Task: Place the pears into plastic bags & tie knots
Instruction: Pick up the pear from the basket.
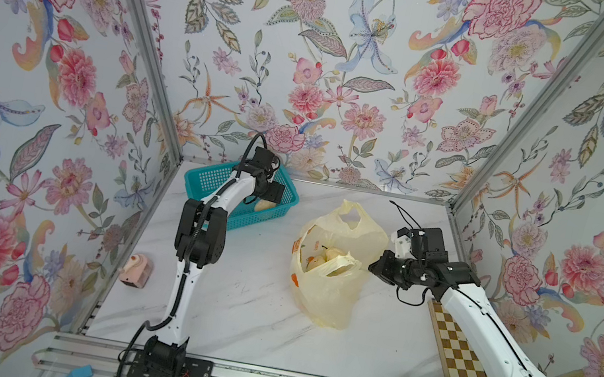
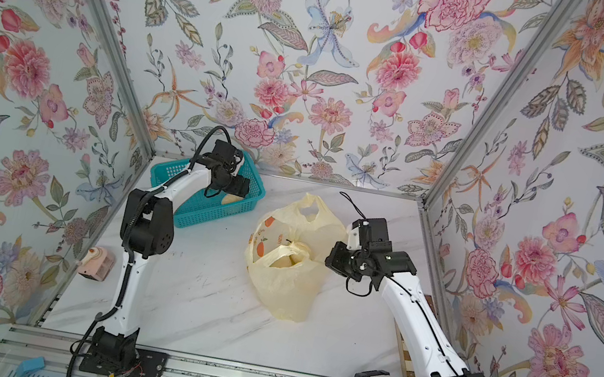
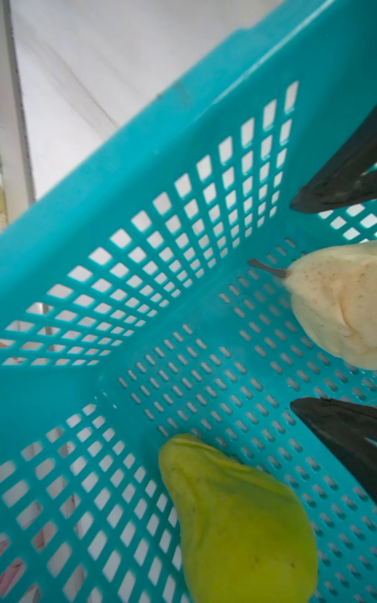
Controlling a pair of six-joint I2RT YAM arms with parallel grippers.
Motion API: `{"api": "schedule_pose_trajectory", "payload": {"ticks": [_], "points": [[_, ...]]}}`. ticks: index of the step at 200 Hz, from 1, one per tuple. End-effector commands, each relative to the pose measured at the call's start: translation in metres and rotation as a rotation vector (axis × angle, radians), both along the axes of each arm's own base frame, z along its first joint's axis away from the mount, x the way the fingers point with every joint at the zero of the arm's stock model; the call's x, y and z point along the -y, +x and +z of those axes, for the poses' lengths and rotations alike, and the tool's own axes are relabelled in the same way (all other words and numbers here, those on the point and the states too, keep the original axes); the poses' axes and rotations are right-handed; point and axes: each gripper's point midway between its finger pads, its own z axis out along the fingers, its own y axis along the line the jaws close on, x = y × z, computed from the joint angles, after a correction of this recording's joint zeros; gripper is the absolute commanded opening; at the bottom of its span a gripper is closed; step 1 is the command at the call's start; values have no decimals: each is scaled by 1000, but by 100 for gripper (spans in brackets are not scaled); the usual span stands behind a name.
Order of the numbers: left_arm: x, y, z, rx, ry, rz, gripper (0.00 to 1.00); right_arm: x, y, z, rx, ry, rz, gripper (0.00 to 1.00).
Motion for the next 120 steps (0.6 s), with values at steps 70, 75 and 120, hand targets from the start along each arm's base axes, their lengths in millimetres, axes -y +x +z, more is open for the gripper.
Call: {"api": "schedule_pose_trajectory", "payload": {"ticks": [70, 75, 120], "points": [[-7, -18, -58, -172, 47, -55, 83, -4, 9, 11, 39, 6, -5, 0], [-7, -18, -57, -173, 50, -57, 81, -4, 9, 12, 40, 7, -6, 0], [-14, -11, -19, -79, 68, -27, 56, -3, 8, 14, 45, 8, -8, 0]]}}
